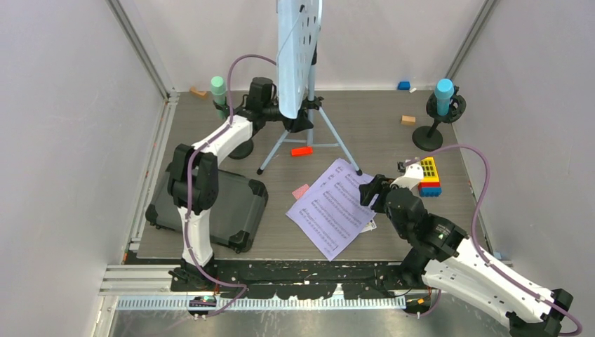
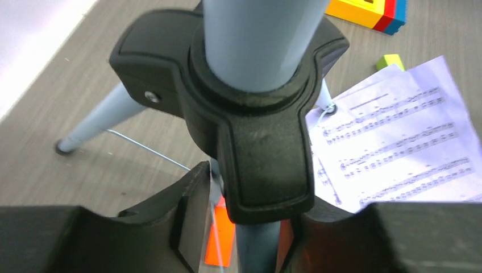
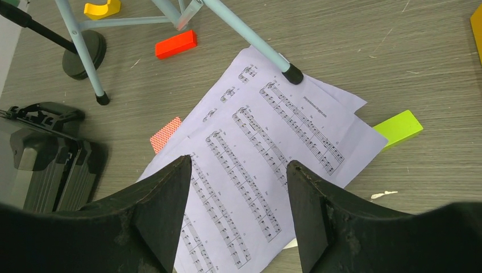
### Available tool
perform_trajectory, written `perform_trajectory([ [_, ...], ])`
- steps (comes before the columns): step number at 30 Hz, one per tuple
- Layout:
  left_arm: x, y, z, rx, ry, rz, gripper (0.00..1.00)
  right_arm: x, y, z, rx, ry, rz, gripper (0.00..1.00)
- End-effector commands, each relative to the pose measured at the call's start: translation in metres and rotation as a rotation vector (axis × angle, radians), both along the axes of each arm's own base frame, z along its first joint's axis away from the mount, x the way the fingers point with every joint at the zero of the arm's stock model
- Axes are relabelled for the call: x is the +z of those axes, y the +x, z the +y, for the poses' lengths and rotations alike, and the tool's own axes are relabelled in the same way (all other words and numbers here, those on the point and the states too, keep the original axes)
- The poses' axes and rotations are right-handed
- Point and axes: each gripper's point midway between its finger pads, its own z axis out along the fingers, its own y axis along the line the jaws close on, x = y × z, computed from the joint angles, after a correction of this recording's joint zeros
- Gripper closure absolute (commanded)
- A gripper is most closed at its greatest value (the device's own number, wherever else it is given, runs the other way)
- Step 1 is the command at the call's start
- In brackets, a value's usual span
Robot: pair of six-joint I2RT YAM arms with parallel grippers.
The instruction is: Pack up the instrument practice props
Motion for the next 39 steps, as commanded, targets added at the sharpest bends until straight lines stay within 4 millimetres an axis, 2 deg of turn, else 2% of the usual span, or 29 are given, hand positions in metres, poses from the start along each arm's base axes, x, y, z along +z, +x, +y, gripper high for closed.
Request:
perform_trajectory([
  [1, -0.008, -0.016, -0.005, -0.029, -0.014, 0.077, 0.53, 0.005, 0.002, -0.010, -0.046, -0.001, -0.029, 0.32],
  [2, -0.006, -0.013, -0.003, -0.002, -0.014, 0.065, 0.49, 0.005, 0.002, -0.011, -0.046, 0.000, -0.030, 0.32],
  [5, 0.003, -0.010, 0.004, 0.063, -0.029, 0.059, 0.47, 0.005, 0.002, -0.010, -0.046, 0.004, -0.029, 0.32],
  [6, 0.009, -0.010, 0.004, 0.067, -0.044, 0.050, 0.43, 0.004, 0.002, -0.010, -0.043, 0.006, -0.026, 0.32],
  [9, 0.023, -0.009, 0.007, 0.112, -0.072, 0.033, 0.19, 0.003, 0.001, -0.009, -0.040, 0.007, -0.022, 0.32],
  [10, 0.029, -0.009, 0.009, 0.134, -0.082, 0.021, 0.07, 0.003, 0.001, -0.008, -0.039, 0.010, -0.021, 0.32],
  [11, 0.034, -0.008, 0.011, 0.154, -0.092, 0.011, 0.01, 0.003, 0.001, -0.009, -0.039, 0.013, -0.023, 0.32],
  [14, 0.053, -0.007, 0.022, 0.234, -0.114, -0.027, 0.00, 0.005, 0.000, -0.009, -0.036, 0.021, -0.028, 0.32],
  [19, 0.066, -0.006, 0.046, 0.424, -0.144, -0.023, 0.00, 0.008, -0.001, -0.010, -0.034, 0.026, -0.035, 0.32],
  [23, 0.070, -0.022, 0.063, 0.543, -0.179, 0.027, 0.00, 0.009, -0.002, -0.012, -0.036, 0.028, -0.037, 0.32],
  [27, 0.065, -0.042, 0.074, 0.746, -0.204, 0.121, 0.00, 0.011, -0.003, -0.013, -0.040, 0.029, -0.041, 0.32],
  [29, 0.064, -0.059, 0.072, 0.838, -0.205, 0.136, 0.00, 0.011, -0.004, -0.014, -0.041, 0.030, -0.042, 0.32],
  [34, 0.051, -0.101, 0.039, 0.902, -0.235, 0.157, 0.00, 0.013, -0.005, -0.017, -0.043, 0.033, -0.044, 0.32],
  [39, 0.041, -0.107, 0.007, 0.948, -0.269, 0.199, 0.00, 0.016, -0.008, -0.020, -0.048, 0.054, -0.051, 0.32],
])
